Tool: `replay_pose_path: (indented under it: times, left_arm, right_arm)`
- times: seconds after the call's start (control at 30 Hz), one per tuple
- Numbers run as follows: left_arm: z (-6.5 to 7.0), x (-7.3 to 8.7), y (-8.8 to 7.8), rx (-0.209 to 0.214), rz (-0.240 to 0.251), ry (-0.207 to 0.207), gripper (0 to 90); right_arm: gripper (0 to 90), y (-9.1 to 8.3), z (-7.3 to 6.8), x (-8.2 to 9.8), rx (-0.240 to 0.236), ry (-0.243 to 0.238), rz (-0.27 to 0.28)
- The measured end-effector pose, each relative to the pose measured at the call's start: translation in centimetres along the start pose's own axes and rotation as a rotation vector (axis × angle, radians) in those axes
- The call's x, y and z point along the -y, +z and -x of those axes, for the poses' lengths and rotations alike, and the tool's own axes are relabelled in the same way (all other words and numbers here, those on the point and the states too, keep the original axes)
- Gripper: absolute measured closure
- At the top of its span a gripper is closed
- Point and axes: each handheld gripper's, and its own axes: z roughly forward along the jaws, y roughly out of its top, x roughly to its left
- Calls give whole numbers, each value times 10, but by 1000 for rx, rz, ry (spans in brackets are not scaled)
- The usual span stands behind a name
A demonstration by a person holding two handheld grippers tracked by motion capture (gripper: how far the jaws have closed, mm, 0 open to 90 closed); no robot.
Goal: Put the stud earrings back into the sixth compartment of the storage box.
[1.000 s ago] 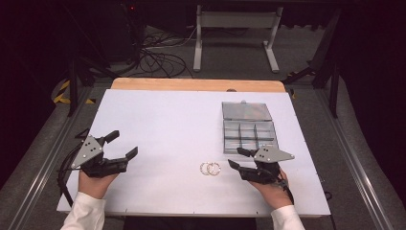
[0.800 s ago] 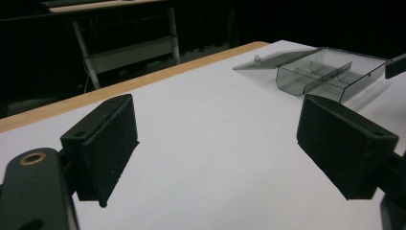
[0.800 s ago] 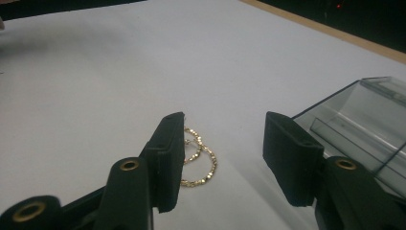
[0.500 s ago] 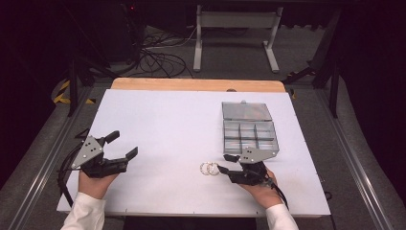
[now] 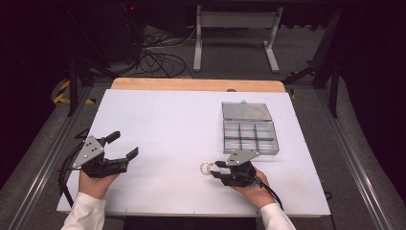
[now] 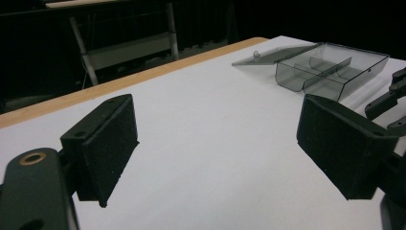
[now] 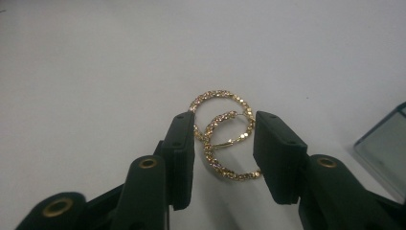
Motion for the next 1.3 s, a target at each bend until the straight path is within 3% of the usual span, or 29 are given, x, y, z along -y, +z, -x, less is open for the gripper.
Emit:
replay_pose_path:
  times: [0.3,0.8,1.07,1.3]
  left_arm:
    - [0,1,0,1,-3,-2,146]
    - [0,1,1,-1,-7,0,147]
    - [0,2,2,0,-10,-6,146]
    - [0,2,3,2,-10,-2,146]
  right_arm:
    - [668,12,-3,-1,-5,-23,-67]
    - [857,13,-3,-1,-15,-31,-69]
    - [867,11,-5,-2,-9,-51,-62]
    - [868,6,-4,-3,0,-47,-21]
